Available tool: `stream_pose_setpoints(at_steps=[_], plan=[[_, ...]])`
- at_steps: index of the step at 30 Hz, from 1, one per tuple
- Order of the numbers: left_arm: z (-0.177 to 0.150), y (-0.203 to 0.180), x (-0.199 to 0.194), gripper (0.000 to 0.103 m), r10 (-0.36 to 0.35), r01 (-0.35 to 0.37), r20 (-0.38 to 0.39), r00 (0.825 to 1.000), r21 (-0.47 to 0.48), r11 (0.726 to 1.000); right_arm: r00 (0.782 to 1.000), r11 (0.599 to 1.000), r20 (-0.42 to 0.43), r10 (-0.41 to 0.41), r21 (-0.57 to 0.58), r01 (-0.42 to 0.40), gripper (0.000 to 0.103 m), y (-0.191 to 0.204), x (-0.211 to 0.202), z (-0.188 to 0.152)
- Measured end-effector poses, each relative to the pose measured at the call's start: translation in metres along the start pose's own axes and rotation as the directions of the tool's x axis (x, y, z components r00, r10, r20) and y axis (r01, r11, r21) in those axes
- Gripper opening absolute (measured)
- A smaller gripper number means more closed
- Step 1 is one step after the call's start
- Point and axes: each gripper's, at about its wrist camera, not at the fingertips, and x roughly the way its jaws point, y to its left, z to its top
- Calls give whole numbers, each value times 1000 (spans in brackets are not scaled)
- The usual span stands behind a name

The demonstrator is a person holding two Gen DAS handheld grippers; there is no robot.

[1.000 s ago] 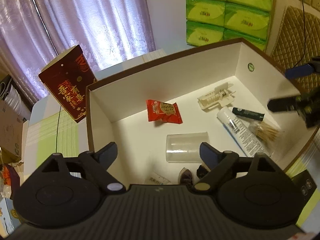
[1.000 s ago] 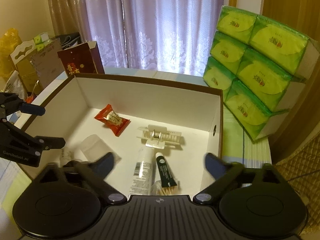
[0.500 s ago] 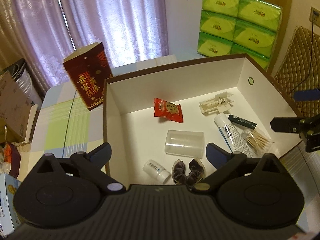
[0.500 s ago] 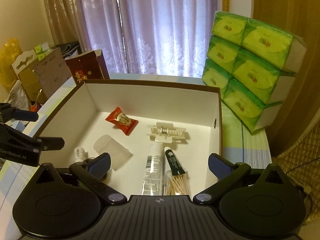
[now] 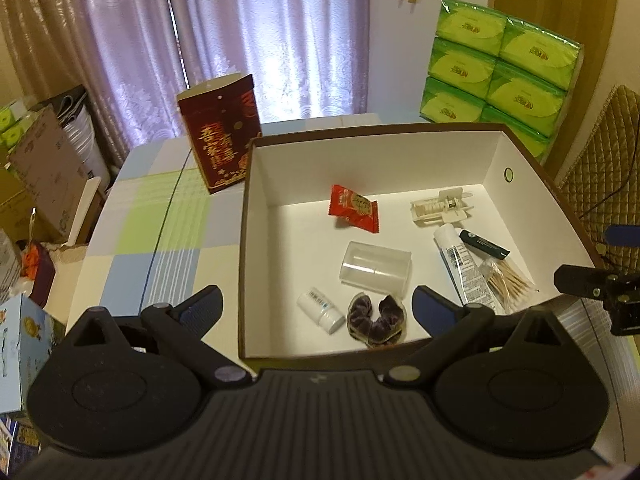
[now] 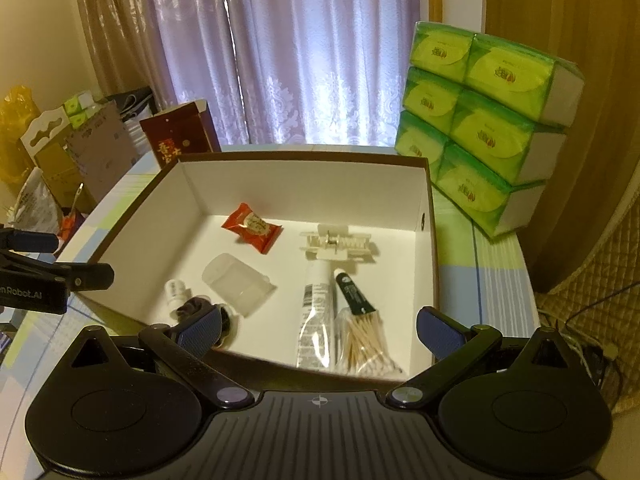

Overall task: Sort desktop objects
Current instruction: 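Withdraw both tools from the box back over the table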

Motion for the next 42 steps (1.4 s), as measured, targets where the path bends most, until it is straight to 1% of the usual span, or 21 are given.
stream_pose_setpoints(at_steps=[7, 14, 27, 36, 42], plan=[[-10, 0, -18, 100, 13, -13, 8, 1000, -26, 1000, 1000, 1000, 1, 3, 0, -3, 101, 13, -15, -10], [-21, -3, -32, 100, 2, -2, 11, 1000, -32, 999, 1000, 1000, -12, 23, -10, -23, 101, 25, -24, -24], [-44, 0, -47, 100, 4, -4, 3, 1000, -38, 999, 998, 999, -41, 41, -14, -41, 101, 44, -33, -44], [-62, 3, -45, 100, 3, -4, -28, 1000, -39, 999, 996, 999, -78, 50, -10, -51, 101, 55, -29, -60], [-76, 8, -39, 100, 1, -4, -64, 998, -45, 999, 993, 998, -102, 61, -11, -63, 101, 55, -22, -74]])
